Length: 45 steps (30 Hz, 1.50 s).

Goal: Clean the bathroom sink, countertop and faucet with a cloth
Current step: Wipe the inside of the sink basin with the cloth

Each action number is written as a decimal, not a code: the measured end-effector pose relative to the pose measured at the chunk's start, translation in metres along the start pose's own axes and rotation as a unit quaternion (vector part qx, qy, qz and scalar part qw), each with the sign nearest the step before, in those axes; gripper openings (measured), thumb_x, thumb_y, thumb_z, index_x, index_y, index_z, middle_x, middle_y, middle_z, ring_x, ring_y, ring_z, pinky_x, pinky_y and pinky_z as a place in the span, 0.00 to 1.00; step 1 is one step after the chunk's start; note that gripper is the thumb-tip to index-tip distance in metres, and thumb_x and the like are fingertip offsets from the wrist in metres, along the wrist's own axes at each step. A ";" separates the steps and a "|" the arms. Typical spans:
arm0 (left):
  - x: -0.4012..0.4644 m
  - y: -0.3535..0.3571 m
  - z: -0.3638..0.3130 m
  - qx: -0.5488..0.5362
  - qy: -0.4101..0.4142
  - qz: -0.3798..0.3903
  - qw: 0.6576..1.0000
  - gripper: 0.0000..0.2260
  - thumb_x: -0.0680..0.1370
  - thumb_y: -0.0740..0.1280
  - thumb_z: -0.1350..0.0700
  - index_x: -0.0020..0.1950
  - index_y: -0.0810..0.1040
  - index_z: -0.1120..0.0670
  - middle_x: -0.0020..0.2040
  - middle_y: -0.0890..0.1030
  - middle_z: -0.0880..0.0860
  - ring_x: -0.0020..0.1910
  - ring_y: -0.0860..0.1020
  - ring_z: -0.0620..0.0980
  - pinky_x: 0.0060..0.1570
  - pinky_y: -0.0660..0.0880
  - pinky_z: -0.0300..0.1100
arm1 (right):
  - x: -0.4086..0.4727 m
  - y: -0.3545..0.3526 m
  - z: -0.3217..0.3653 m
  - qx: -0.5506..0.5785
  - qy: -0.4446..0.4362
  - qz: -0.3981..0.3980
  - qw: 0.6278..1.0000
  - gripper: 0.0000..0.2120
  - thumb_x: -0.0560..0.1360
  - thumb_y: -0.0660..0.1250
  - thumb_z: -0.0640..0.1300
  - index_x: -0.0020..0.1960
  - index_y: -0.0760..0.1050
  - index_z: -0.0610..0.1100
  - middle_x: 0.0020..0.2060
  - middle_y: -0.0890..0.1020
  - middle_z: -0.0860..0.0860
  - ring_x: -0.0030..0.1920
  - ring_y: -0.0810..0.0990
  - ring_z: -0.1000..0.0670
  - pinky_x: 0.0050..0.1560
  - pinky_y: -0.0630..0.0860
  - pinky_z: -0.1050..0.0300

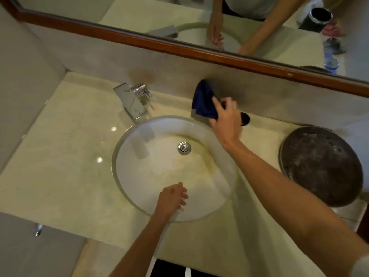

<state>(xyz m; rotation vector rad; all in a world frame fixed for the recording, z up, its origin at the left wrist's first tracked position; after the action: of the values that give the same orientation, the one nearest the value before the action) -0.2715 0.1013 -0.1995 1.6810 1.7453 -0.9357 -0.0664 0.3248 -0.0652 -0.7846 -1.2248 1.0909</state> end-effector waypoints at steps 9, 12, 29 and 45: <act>-0.009 -0.005 0.017 0.282 0.094 0.014 0.955 0.21 0.85 0.55 0.39 0.41 0.81 0.44 0.38 0.84 0.42 0.36 0.82 0.40 0.46 0.79 0.42 | 0.011 0.080 0.022 -0.101 -0.134 0.105 0.980 0.24 0.73 0.72 0.43 0.68 0.76 0.38 0.59 0.79 0.40 0.51 0.77 0.39 0.46 0.73 0.46; -0.009 -0.005 0.015 0.346 0.103 -0.019 0.933 0.22 0.85 0.52 0.38 0.43 0.81 0.44 0.41 0.84 0.41 0.41 0.82 0.42 0.48 0.78 0.43 | 0.014 0.081 0.009 -0.095 -0.141 0.115 0.979 0.24 0.75 0.70 0.44 0.71 0.74 0.40 0.64 0.78 0.41 0.55 0.77 0.39 0.49 0.73 0.45; -0.033 0.001 -0.003 0.419 0.169 -0.131 0.882 0.22 0.84 0.57 0.42 0.32 0.66 0.50 0.27 0.72 0.48 0.28 0.73 0.46 0.35 0.67 0.44 | -0.003 0.036 -0.101 -0.003 -0.101 0.120 0.988 0.18 0.77 0.67 0.45 0.63 0.81 0.39 0.58 0.81 0.40 0.53 0.80 0.37 0.45 0.80 0.45; -0.036 0.003 -0.005 0.438 0.205 -0.190 0.854 0.23 0.84 0.57 0.44 0.30 0.68 0.51 0.25 0.71 0.48 0.26 0.73 0.49 0.32 0.71 0.45 | -0.042 0.018 -0.142 -0.062 -0.130 0.174 0.974 0.25 0.74 0.64 0.56 0.67 0.72 0.46 0.57 0.75 0.43 0.53 0.74 0.38 0.50 0.73 0.44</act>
<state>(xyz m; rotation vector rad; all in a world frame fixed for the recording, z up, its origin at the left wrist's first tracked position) -0.2657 0.0832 -0.1686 2.2400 2.1490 -1.8828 0.0685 0.3031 -0.1245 -1.0012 -1.4188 1.4485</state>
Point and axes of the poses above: each hand's wrist, its own x-axis towards the middle knuckle, its own y-axis out of the palm, z = x × y, the point moved 7 cm from there along x, towards the middle knuckle
